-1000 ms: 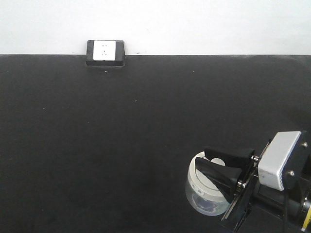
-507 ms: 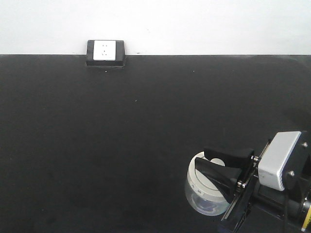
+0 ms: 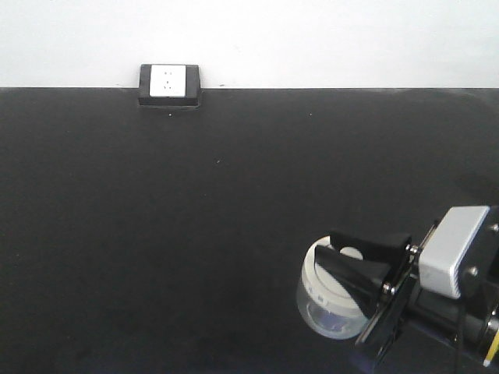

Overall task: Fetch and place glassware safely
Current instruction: 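Lower the jar onto the black countertop with the right gripper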

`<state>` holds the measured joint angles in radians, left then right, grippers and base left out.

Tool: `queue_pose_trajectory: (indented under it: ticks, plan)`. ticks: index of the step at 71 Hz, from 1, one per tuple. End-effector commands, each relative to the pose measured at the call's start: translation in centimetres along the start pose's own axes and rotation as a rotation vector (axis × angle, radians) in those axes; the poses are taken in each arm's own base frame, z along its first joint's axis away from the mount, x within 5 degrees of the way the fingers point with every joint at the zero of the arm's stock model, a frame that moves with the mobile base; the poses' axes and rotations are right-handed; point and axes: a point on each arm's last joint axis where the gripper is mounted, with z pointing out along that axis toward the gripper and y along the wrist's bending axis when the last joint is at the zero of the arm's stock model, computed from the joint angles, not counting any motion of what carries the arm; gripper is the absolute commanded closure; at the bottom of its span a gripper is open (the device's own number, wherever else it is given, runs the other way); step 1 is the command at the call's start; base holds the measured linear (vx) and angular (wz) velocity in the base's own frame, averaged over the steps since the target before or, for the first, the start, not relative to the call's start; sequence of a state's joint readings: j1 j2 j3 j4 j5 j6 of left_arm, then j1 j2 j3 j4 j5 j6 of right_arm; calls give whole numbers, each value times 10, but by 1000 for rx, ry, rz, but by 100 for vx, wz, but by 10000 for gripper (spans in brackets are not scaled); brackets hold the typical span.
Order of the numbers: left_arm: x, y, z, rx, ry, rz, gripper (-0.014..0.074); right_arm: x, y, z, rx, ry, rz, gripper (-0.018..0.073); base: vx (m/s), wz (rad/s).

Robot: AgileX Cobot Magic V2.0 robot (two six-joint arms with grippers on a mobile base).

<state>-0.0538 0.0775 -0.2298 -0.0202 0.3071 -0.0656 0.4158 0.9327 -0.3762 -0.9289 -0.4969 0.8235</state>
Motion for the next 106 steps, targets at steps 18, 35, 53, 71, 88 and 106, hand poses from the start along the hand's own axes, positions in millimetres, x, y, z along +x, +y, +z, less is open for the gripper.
queue_pose_trajectory:
  ticks: [18,35,53,71,88,106]
  plan:
    - [-15,-2,-1,13,-89,-14,603,-31,-33,33,185,-153,44,560,0,0]
    - [-15,-2,-1,13,-89,-14,603,-24,-56,82,222,-93,61,559,0,0]
    - [-15,-2,-1,13,-89,-14,603,10,-68,125,168,-144,27,550,0,0]
    - [-15,-2,-1,13,-89,-14,603,50,-81,146,229,-191,67,538,0,0]
    - [-15,-2,-1,13,-89,-14,603,73,-84,153,250,-120,31,525,0,0]
    - [-15,-2,-1,13,-89,-14,603,82,-85,156,251,-90,38,454,0,0]
